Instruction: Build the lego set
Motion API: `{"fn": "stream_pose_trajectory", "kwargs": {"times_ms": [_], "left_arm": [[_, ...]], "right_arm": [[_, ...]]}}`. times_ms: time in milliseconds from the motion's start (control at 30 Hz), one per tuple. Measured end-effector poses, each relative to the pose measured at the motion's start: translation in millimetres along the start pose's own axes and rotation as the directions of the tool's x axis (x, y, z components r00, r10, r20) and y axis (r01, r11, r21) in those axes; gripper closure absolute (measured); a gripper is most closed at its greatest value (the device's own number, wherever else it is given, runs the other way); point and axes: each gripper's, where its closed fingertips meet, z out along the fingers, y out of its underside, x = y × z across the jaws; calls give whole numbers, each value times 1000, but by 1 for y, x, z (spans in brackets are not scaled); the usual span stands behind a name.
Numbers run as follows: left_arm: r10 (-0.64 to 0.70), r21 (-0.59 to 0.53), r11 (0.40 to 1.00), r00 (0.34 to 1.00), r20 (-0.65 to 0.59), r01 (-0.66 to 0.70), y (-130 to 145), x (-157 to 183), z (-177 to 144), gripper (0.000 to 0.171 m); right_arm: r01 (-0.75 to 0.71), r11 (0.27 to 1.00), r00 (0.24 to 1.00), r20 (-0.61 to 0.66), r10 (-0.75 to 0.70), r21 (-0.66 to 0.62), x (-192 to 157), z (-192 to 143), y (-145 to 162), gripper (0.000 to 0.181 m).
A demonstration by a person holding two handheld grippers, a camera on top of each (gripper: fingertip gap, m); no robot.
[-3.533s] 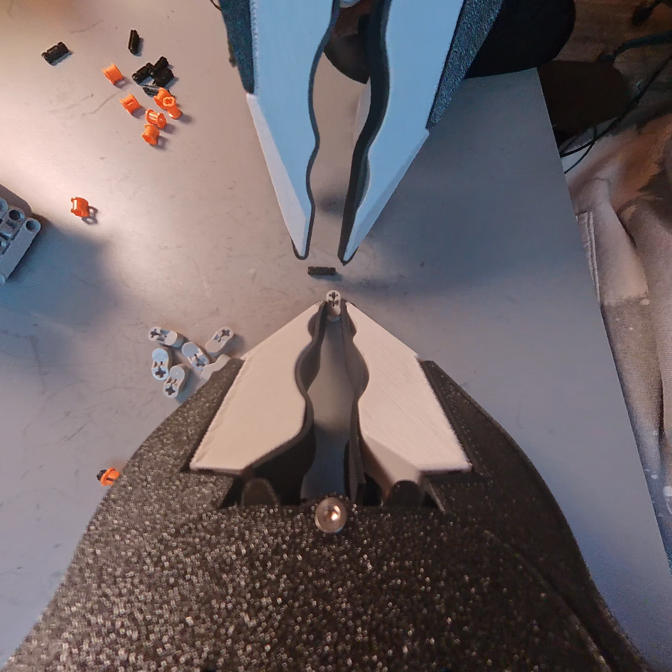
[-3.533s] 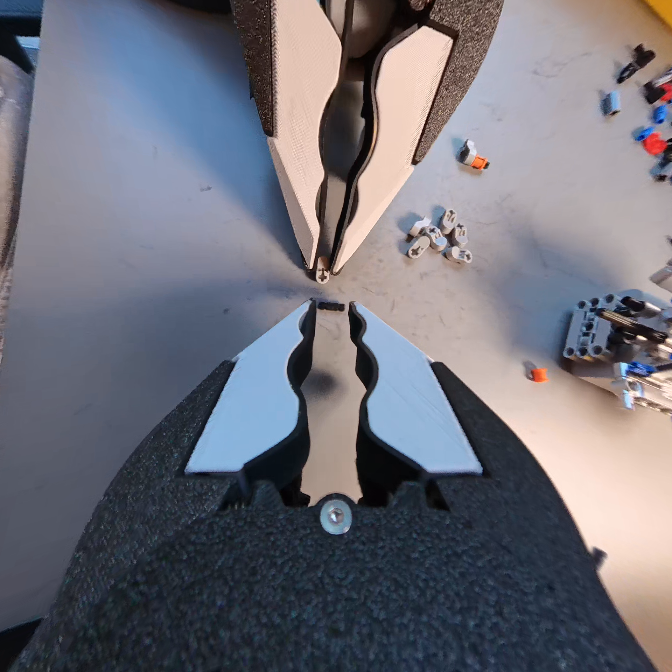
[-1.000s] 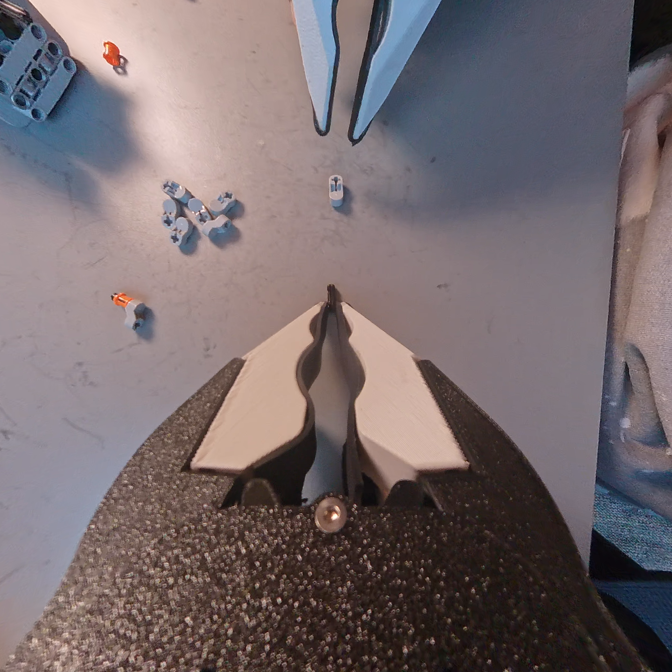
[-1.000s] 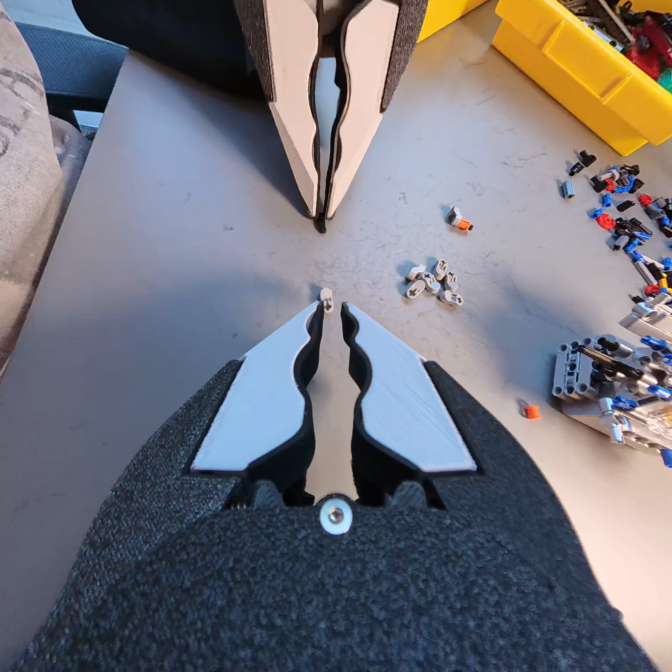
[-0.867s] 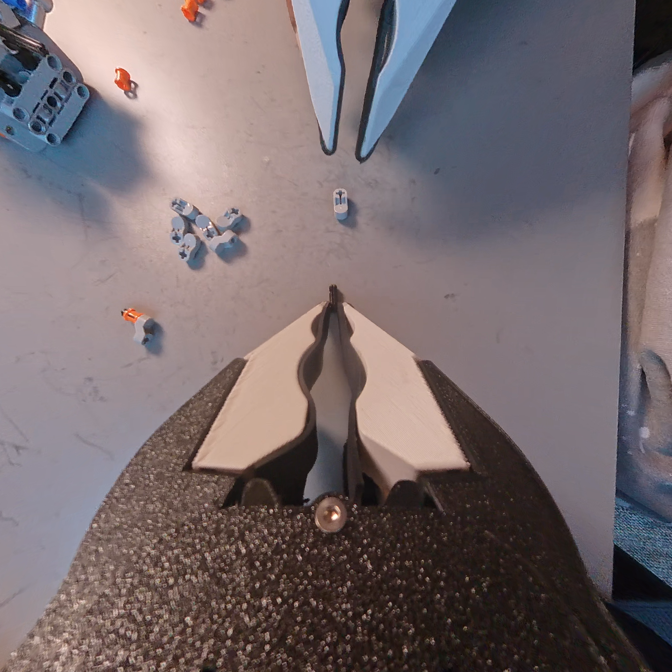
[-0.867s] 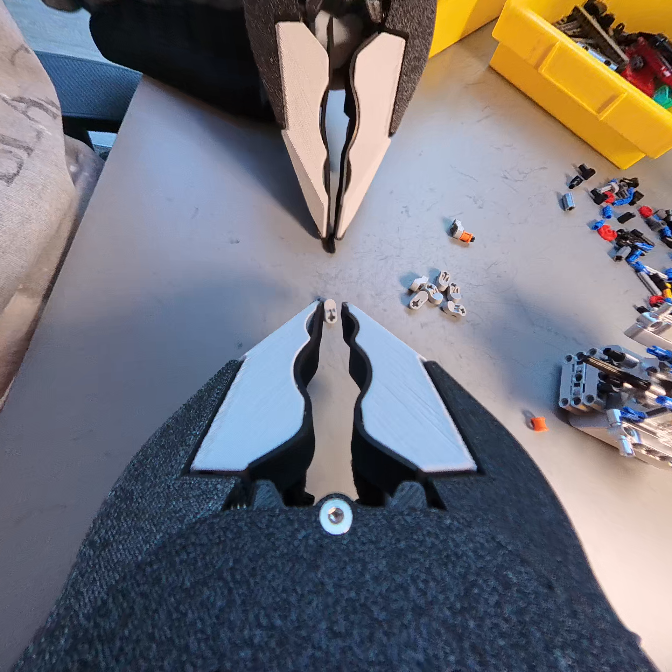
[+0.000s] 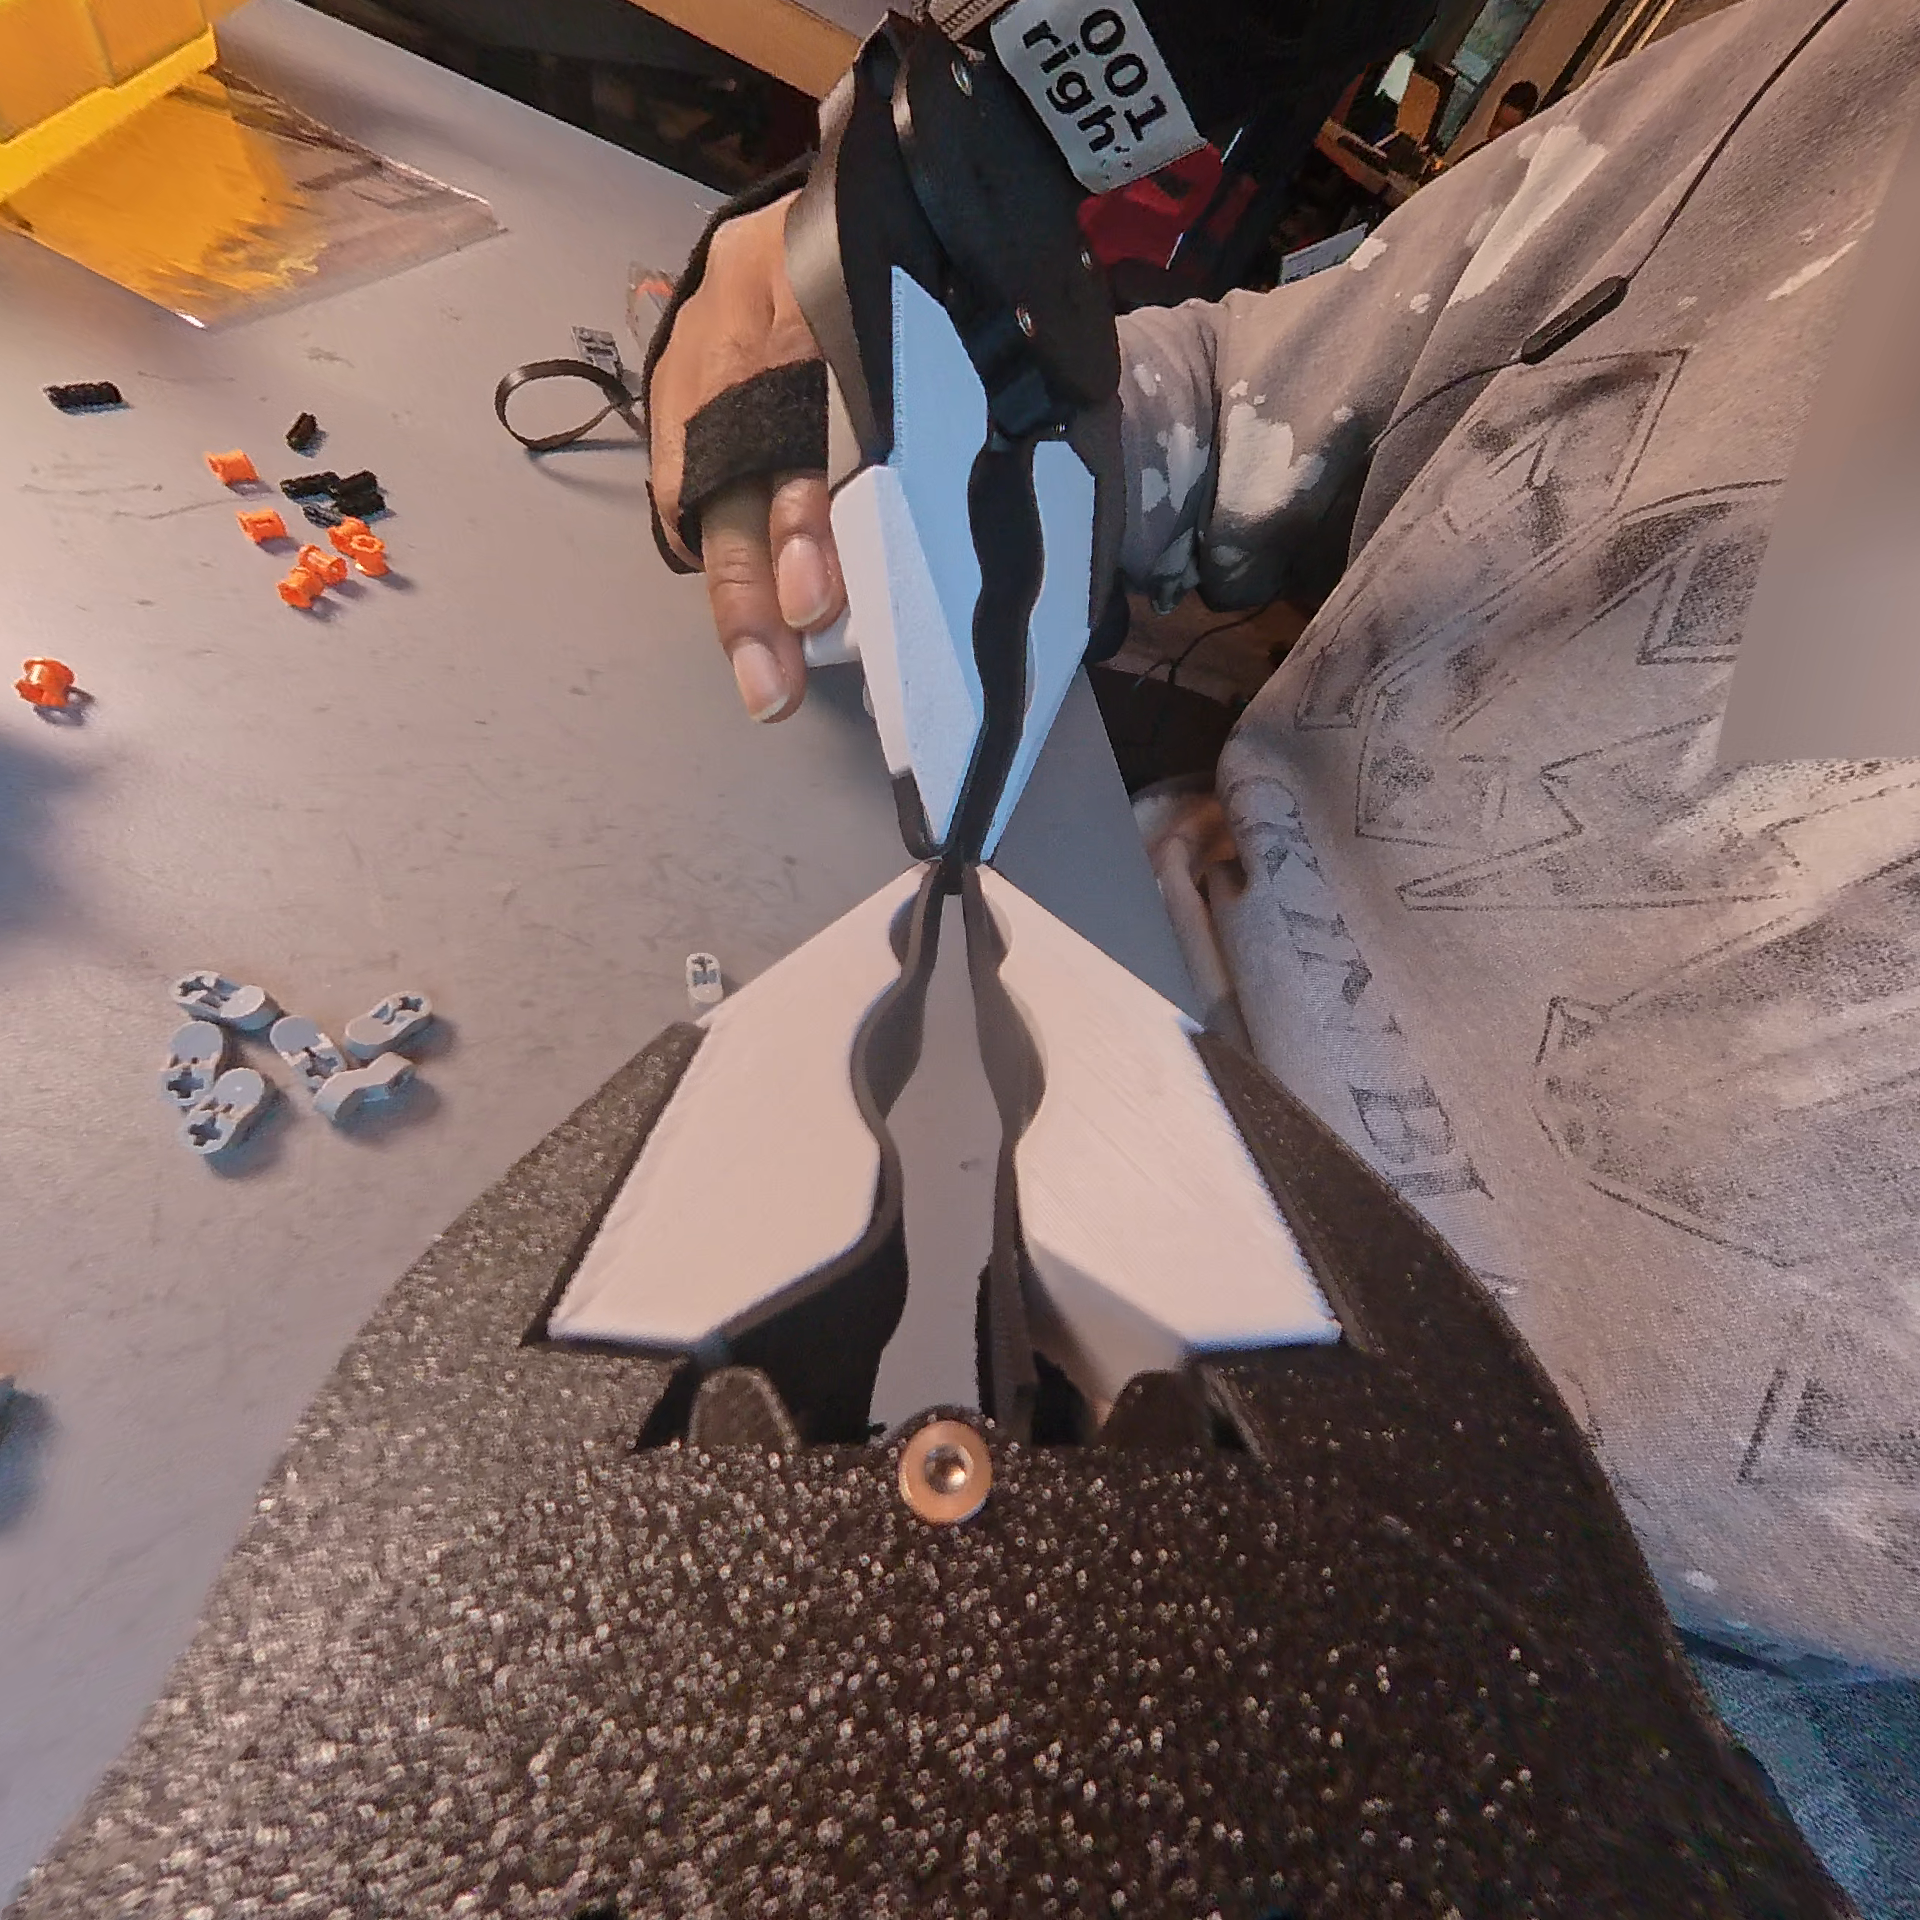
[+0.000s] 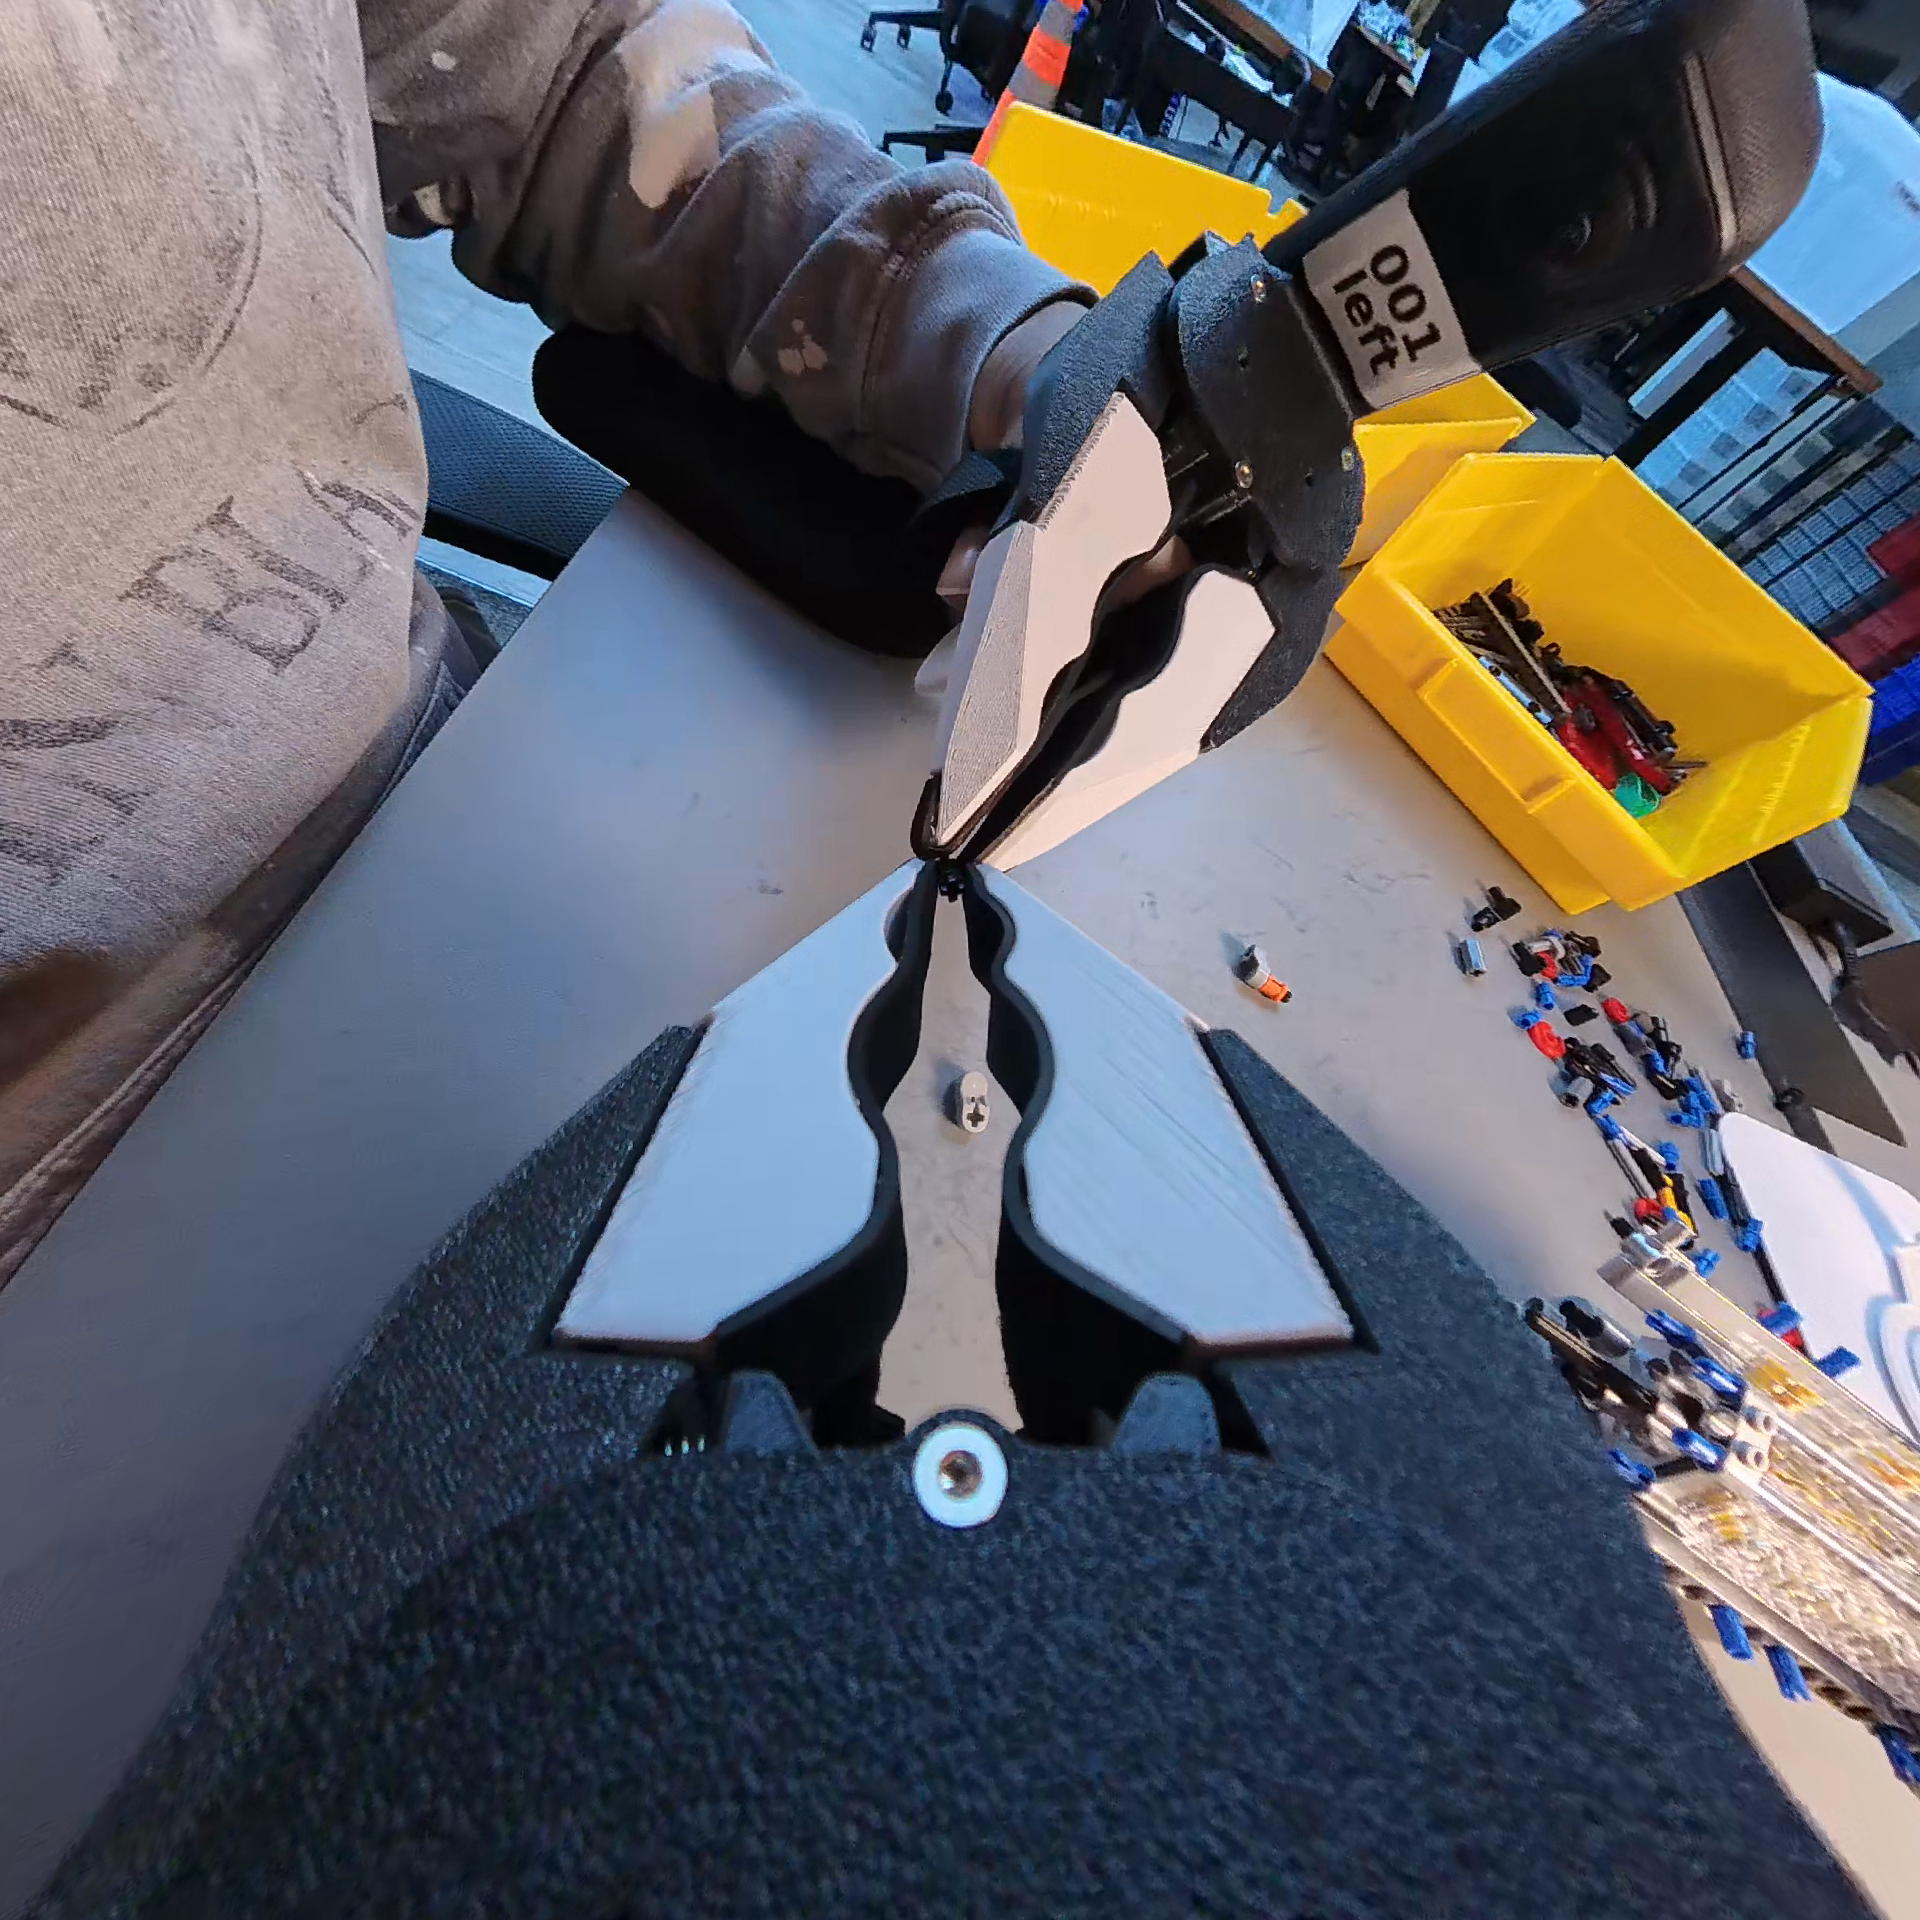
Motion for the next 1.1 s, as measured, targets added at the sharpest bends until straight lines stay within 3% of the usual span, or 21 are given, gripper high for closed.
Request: {"fn": "stream_pose_trajectory", "kwargs": {"times_ms": [300,400,500,633,767,1100], "left_arm": [[-22,2,1000,999,-24,22,1,1,1,170],[-18,-15,1000,1000,25,19,4,-7,1,170],[41,-73,997,985,167,-29,11,-27,0,171],[160,-234,968,940,302,-90,32,-49,4,159],[187,-288,954,923,337,-88,39,-57,13,158],[272,-363,922,892,361,-133,45,-61,22,166]], "right_arm": [[8,1000,1000,10,-8,-2,-2,0,1,177],[-31,998,1000,4,31,-57,3,1,10,177],[-93,983,996,-1,94,-161,10,-2,31,178],[-141,941,988,17,154,-307,15,-6,59,178],[-164,909,976,67,205,-383,7,1,71,178],[-209,884,960,86,267,-418,6,6,73,178]]}}
